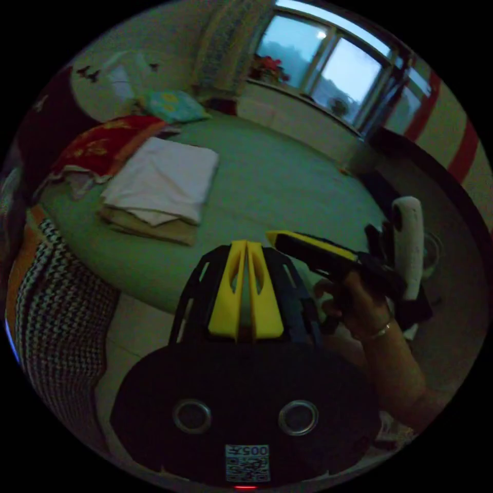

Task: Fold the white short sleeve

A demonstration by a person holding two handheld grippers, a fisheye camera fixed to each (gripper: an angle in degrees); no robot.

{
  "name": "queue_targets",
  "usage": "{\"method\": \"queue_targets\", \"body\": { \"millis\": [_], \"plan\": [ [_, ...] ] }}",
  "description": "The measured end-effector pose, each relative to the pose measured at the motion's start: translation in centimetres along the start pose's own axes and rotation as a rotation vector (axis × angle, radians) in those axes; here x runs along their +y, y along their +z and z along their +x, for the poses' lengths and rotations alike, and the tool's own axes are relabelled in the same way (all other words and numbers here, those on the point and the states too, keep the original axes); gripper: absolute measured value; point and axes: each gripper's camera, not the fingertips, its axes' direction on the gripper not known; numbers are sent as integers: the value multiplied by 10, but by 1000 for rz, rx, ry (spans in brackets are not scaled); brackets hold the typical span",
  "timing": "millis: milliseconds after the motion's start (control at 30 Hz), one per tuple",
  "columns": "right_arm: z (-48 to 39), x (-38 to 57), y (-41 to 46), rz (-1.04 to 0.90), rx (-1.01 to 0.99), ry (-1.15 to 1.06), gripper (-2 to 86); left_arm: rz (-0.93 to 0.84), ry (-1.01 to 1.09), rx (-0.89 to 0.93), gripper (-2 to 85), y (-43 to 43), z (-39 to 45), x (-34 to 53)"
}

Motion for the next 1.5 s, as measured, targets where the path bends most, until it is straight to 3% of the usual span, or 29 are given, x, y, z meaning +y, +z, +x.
{"method": "queue_targets", "body": {
  "millis": [267,500,633,767,1033,1267,1333,1500],
  "plan": [
    [-71,-61,169,-115,129,-88,92,210,-302,-286,-4,-71,-241,-120],
    [-128,-105,286,-136,306,-194,136,258,-500,-246,-5,-120,-378,-158],
    [-153,-128,349,-227,335,-200,121,264,-506,-185,-6,-150,-441,-195],
    [-173,-142,372,-149,323,-149,8,145,-442,-255,-6,-160,-484,-231],
    [-180,-148,360,-94,622,-185,-14,142,-446,-111,-5,-183,-534,-282],
    [-83,-78,324,-228,949,261,-7,12,-285,-3,-5,-155,-508,-340],
    [-76,-62,315,-180,862,313,0,4,-207,33,-5,-144,-488,-356],
    [-101,-56,338,-52,426,126,103,-54,3,7,-6,-111,-421,-390]
  ]
}}
